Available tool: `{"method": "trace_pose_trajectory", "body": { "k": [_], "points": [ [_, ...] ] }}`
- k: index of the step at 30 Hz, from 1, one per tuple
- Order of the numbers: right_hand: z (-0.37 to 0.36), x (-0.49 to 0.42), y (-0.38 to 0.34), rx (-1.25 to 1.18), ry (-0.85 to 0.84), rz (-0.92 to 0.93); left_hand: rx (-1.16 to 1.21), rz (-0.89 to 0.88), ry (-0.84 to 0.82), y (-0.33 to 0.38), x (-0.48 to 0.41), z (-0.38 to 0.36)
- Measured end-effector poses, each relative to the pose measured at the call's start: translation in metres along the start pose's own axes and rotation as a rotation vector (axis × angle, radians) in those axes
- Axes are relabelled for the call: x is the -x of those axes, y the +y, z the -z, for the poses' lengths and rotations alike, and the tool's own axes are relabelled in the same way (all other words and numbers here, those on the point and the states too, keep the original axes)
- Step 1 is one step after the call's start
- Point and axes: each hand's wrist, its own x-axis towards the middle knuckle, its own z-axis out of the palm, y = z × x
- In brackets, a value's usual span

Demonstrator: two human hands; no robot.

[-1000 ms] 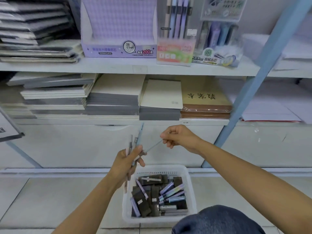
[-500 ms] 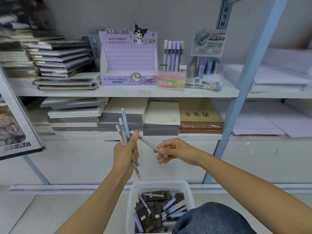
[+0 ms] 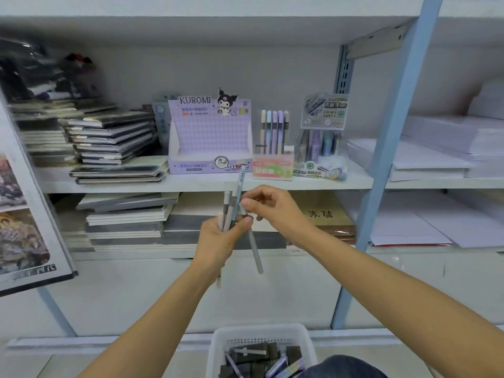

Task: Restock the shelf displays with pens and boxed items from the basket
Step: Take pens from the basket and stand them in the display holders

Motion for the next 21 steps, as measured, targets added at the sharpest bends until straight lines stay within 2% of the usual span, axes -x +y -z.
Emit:
{"method": "trace_pose_trajectory", "body": {
  "k": [9,13,15,18,21],
  "points": [
    [0.021,-0.031,-0.041,0.112,-0.032,0.101,0.014,-0.187,-0.081,0.047,-0.027,-0.004],
    [0.038,-0.045,-0.056,0.241,-0.033,0.163,-0.029,-0.195,-0.105,0.067,-0.045,-0.005],
    [0.049,-0.055,-0.066,0.189,0.038,0.201,0.005,-0.167,-0.106,0.075,-0.057,-0.006],
    [0.074,-0.072,-0.082,0.065,0.252,0.274,0.163,-0.089,-0.108,0.085,-0.077,-0.008],
    [0.102,-0.089,-0.094,0.055,0.437,0.358,0.19,-0.101,-0.103,0.089,-0.095,-0.011]
  ]
}}
